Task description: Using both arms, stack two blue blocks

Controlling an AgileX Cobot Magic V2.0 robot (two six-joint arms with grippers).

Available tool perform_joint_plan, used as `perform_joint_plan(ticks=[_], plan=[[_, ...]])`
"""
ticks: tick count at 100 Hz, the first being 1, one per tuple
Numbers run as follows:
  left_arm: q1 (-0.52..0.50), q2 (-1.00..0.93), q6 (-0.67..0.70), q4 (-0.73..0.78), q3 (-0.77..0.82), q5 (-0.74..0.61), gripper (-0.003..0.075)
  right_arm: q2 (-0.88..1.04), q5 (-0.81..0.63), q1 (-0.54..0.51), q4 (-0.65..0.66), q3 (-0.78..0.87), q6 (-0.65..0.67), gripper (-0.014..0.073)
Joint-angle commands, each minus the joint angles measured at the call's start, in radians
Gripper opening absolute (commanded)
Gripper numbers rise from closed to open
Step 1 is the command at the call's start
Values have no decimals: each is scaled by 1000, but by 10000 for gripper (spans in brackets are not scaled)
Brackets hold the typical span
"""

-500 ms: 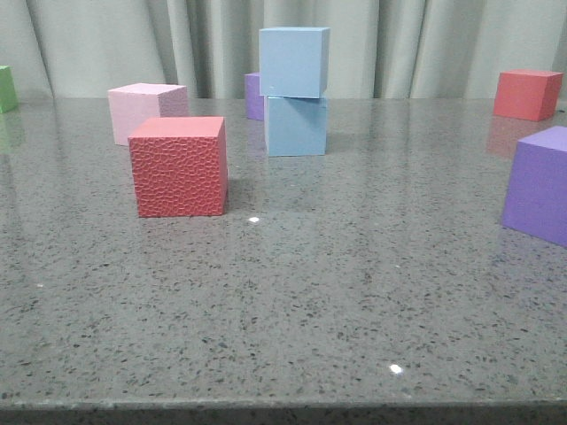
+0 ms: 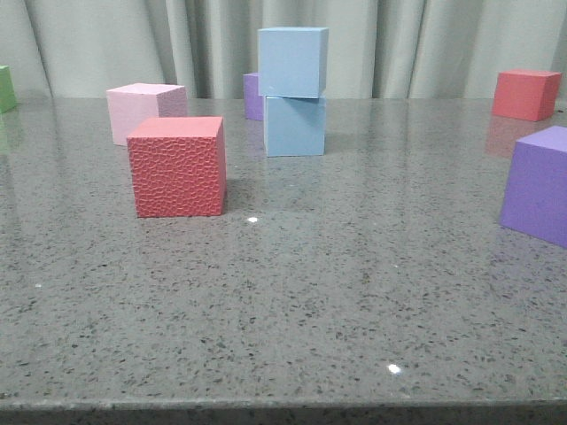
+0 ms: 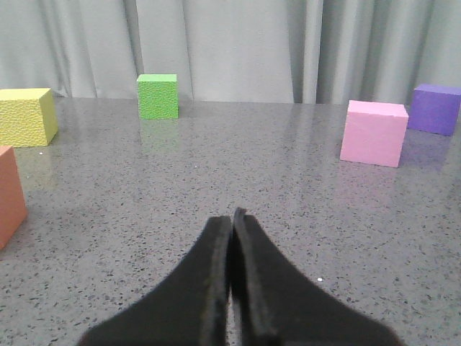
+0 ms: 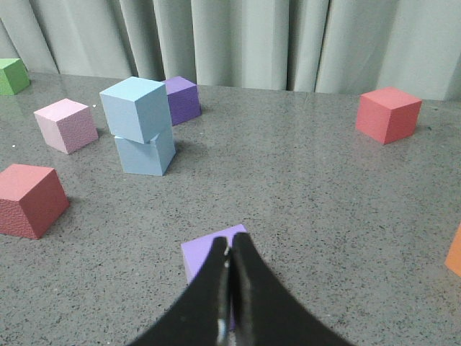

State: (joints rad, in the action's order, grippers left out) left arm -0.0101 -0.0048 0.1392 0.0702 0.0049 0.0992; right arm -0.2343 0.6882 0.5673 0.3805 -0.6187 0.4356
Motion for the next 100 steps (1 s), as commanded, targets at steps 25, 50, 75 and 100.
perform_joint_plan(ticks=[25, 50, 75, 100], plan=[[9, -33, 1, -9, 2, -77, -18, -9, -79, -3, 31, -20, -5, -119], [9, -33, 1, -9, 2, -77, -18, -9, -79, -3, 31, -20, -5, -119], [9, -33, 1, -9, 2, -77, -18, -9, -79, -3, 31, -20, -5, -119], [9, -33, 1, -9, 2, -77, -19, -9, -94, -3, 34, -12, -5, -119]])
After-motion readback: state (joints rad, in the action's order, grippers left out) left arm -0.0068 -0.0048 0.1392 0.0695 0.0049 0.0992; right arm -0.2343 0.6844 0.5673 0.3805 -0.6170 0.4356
